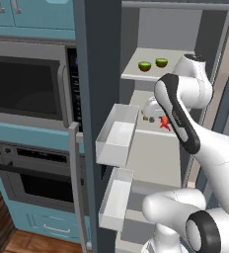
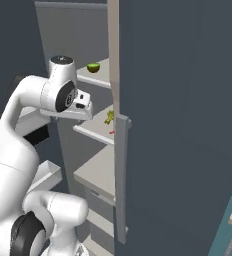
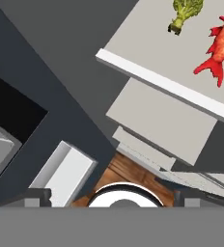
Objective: Take the kiwis from the highest rack and move them to the second highest rack where the broccoli and fish are located, to maximize freezer space. Close the freezer door after rearranging.
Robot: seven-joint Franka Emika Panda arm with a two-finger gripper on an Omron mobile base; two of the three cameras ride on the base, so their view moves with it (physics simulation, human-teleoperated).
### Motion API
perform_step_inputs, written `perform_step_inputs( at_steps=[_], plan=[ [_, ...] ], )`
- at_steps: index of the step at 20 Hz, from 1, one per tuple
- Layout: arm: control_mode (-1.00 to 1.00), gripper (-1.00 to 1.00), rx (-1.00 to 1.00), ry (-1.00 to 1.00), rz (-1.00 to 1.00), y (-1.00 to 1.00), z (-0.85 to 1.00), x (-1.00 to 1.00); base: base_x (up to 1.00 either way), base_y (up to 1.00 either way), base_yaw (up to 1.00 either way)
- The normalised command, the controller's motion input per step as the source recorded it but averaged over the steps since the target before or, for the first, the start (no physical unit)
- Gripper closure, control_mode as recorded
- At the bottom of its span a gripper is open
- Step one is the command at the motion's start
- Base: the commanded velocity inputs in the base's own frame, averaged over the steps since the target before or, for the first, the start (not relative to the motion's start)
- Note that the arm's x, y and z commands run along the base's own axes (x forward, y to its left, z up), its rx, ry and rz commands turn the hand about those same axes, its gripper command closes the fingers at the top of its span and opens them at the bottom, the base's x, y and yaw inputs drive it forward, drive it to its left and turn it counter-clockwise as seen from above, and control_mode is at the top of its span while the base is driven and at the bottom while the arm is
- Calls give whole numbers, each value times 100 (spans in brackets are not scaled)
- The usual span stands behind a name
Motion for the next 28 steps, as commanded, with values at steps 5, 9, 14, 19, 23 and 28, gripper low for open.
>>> perform_step_inputs(
  at_steps=[5, 9, 14, 19, 23, 28],
  plan=[
    [-100, -100, 6, -3, 0, 14, 0, -35, 0, 0, 0],
    [-100, -100, 0, 0, -1, 58, 0, -4, 0, 0, 0],
    [-100, -100, 0, 0, -19, 81, 0, 25, 0, 0, 0],
    [-100, -100, 0, -16, -16, 9, 44, 12, 0, 0, 0],
    [-100, -100, 0, -23, 0, -48, 100, 0, 0, 0, 0],
    [-100, -100, 0, 0, -25, -23, 83, 8, 0, 0, 0]
  ],
)
